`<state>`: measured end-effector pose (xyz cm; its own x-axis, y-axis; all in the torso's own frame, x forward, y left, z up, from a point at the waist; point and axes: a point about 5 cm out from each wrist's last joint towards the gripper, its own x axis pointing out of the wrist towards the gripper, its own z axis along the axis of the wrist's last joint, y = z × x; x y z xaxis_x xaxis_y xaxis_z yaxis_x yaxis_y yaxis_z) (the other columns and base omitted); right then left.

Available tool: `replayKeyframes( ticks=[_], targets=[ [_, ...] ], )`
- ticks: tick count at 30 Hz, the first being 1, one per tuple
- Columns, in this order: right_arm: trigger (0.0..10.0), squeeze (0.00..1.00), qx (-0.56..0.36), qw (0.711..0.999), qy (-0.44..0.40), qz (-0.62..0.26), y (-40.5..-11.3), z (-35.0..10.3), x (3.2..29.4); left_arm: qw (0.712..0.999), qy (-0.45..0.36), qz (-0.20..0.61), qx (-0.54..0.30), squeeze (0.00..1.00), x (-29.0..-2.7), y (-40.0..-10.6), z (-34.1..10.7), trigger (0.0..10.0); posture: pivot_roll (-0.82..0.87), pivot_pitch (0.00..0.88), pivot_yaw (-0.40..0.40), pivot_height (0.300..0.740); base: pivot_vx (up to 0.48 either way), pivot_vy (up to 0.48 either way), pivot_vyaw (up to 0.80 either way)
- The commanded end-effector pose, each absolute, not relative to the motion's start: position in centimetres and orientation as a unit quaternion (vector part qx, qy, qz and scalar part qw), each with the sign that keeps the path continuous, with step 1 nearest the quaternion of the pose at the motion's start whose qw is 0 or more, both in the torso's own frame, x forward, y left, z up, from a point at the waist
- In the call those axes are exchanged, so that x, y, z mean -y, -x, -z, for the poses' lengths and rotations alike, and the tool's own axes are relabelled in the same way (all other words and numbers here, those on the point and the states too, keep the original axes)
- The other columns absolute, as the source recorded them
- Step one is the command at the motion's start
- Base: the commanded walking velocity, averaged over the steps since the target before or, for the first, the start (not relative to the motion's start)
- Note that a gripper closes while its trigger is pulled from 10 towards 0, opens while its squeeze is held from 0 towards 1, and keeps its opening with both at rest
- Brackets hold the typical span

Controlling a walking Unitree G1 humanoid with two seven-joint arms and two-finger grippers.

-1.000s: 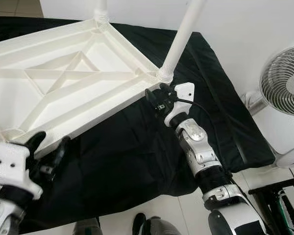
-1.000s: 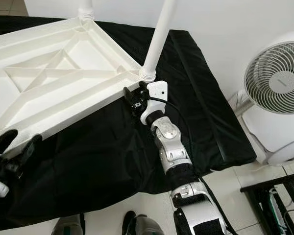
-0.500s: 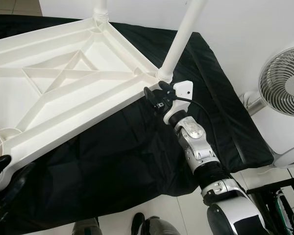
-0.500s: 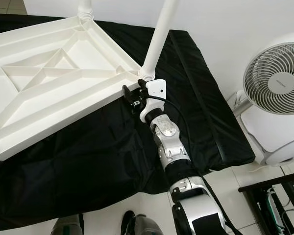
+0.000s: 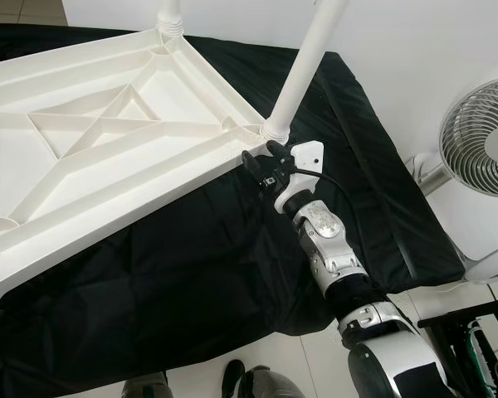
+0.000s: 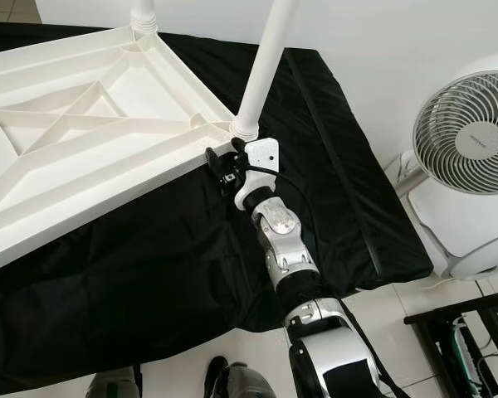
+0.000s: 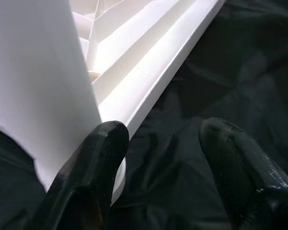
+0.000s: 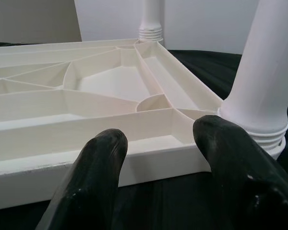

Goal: Building children table

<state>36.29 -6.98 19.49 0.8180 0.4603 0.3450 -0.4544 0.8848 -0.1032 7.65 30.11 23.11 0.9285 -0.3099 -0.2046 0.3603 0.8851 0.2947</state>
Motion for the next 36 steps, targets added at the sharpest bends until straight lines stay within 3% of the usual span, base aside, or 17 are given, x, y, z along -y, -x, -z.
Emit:
replayKeyframes(
  ticks=[1, 7, 14, 23, 26, 29, 33, 36],
  targets=[
    [10.0, 0.0, 0.176, 0.956, 0.012, -0.233, -36.3, -18.9, 7.6, 0.963, -0.176, 0.178, -0.099, 0.0, -30.2, -7.1, -23.2, 10.0, 0.46, 0.241, -0.172, 0.74, 0.0, 0.0, 0.0],
    [10.0, 0.0, 0.178, 0.955, 0.009, -0.238, -36.4, -19.0, 7.2, 0.94, -0.245, 0.158, -0.175, 0.0, -31.6, -6.1, -23.9, 10.0, 0.5, 0.254, -0.176, 0.74, 0.0, 0.0, 0.0],
    [10.0, 0.0, 0.179, 0.954, 0.007, -0.241, -36.4, -19.0, 6.9, 0.932, -0.264, 0.14, -0.205, 0.0, -32.6, -5.7, -24.4, 10.0, 0.5, 0.253, -0.177, 0.74, 0.0, 0.0, 0.0],
    [10.0, 0.0, 0.181, 0.954, 0.004, -0.238, -36.4, -18.9, 7.0, 0.888, -0.354, 0.084, -0.28, 0.0, -36.2, -5.3, -26.4, 10.0, 0.5, 0.252, -0.17, 0.74, 0.0, 0.0, 0.0],
    [10.0, 0.0, 0.181, 0.955, 0.002, -0.235, -36.4, -18.8, 7.0, 0.867, -0.41, 0.036, -0.281, 0.0, -38.4, -6.4, -27.2, 10.0, 0.5, 0.247, -0.163, 0.74, 0.0, 0.0, 0.0],
    [10.0, 0.0, 0.181, 0.955, 0.002, -0.235, -36.4, -18.7, 7.0, 0.86, -0.426, 0.03, -0.278, 0.0, -38.7, -6.7, -27.4, 10.0, 0.5, 0.247, -0.163, 0.74, 0.0, 0.0, 0.0],
    [10.0, 0.0, 0.181, 0.955, 0.001, -0.233, -36.4, -18.7, 7.0, 0.853, -0.461, 0.012, -0.244, 0.0, -39.2, -8.0, -28.2, 10.0, 0.49, 0.239, -0.163, 0.74, 0.0, 0.0, 0.0],
    [10.0, 0.0, 0.182, 0.956, 0.001, -0.231, -36.4, -18.7, 7.1, 0.842, -0.511, -0.04, -0.17, 0.0, -39.6, -10.6, -29.1, 10.0, 0.48, 0.231, -0.159, 0.74, 0.0, 0.0, 0.0]
  ],
)
